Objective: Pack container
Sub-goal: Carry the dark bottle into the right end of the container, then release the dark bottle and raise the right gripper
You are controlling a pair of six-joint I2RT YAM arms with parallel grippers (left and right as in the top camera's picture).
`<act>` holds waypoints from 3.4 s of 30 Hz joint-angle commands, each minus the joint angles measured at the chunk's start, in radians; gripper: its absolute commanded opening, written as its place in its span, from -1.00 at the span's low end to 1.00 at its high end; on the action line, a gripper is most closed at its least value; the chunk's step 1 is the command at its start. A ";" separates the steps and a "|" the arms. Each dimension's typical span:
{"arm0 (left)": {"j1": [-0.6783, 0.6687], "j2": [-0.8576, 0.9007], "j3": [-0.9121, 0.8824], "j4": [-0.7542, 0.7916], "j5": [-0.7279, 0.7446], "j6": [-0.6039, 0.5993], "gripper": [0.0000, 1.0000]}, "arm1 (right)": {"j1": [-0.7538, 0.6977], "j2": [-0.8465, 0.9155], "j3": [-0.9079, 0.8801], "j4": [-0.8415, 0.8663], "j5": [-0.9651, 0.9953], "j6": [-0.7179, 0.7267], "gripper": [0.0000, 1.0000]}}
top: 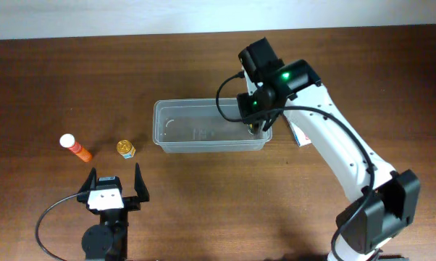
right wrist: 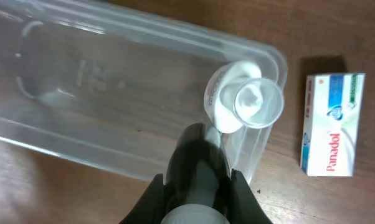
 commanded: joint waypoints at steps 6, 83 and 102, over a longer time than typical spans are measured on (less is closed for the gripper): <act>0.006 -0.006 -0.007 0.003 0.010 0.019 0.99 | 0.010 -0.028 -0.149 0.127 0.040 0.048 -0.69; 0.006 -0.006 -0.007 0.003 0.010 0.019 0.99 | 0.010 -0.019 -0.194 0.205 0.120 0.186 -0.33; 0.006 -0.006 -0.007 0.003 0.010 0.019 0.99 | -0.024 -0.050 0.315 -0.195 0.242 0.082 -0.10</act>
